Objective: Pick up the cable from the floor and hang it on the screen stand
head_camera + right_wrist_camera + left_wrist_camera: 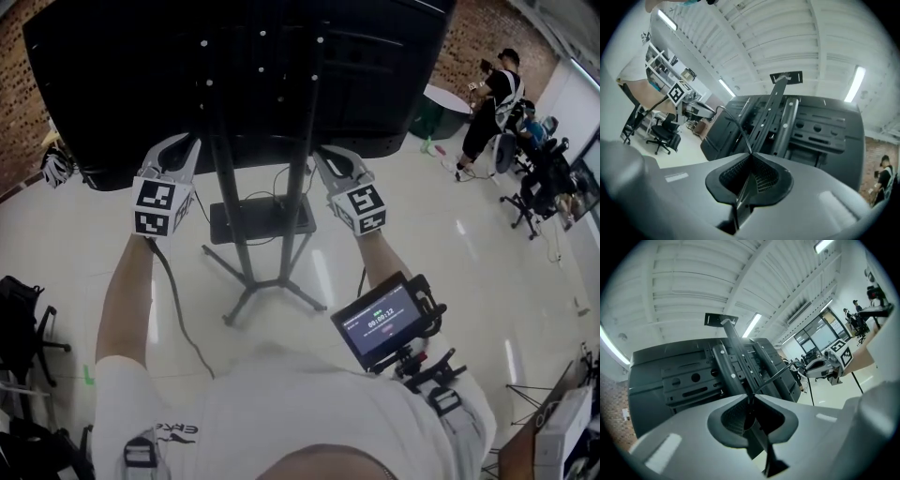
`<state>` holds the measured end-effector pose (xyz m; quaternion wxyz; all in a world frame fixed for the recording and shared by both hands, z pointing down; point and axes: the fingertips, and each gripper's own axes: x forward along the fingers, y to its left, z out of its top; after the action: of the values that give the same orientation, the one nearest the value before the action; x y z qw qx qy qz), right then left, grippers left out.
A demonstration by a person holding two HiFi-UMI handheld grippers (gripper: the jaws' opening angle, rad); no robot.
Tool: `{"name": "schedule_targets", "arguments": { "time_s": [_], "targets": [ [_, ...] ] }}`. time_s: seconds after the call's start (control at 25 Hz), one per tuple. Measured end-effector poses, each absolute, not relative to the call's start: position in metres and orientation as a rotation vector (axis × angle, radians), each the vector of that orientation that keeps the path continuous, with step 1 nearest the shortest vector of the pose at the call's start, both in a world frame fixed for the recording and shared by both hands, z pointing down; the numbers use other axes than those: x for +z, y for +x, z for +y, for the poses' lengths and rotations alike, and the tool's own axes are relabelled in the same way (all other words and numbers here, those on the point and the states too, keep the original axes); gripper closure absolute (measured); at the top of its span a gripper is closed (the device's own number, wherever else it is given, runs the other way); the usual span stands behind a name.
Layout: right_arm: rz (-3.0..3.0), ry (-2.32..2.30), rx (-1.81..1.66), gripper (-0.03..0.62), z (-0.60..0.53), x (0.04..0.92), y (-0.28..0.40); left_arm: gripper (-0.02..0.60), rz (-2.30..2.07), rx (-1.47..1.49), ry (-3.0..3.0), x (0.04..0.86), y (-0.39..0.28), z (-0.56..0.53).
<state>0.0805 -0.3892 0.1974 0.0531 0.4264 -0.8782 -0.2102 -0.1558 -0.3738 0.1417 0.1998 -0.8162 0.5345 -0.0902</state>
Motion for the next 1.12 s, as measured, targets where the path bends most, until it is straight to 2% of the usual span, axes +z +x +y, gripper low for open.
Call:
{"name": "schedule_targets", "arguments": {
  "time_s": [0.56,1.12],
  "targets": [
    [-2.478,1.413,-1.096,0.569,-0.451,0.010,0.083,0.538,1.525,-0.161,-2.262,0.018,-0.166,-0.434],
    [-2.339,1.417,-1.220,0.568,-0.506,-0.089,0.072,0.538,1.566,-0.208,-2.162,-0.065,-0.182,-0.482]
  ]
}}
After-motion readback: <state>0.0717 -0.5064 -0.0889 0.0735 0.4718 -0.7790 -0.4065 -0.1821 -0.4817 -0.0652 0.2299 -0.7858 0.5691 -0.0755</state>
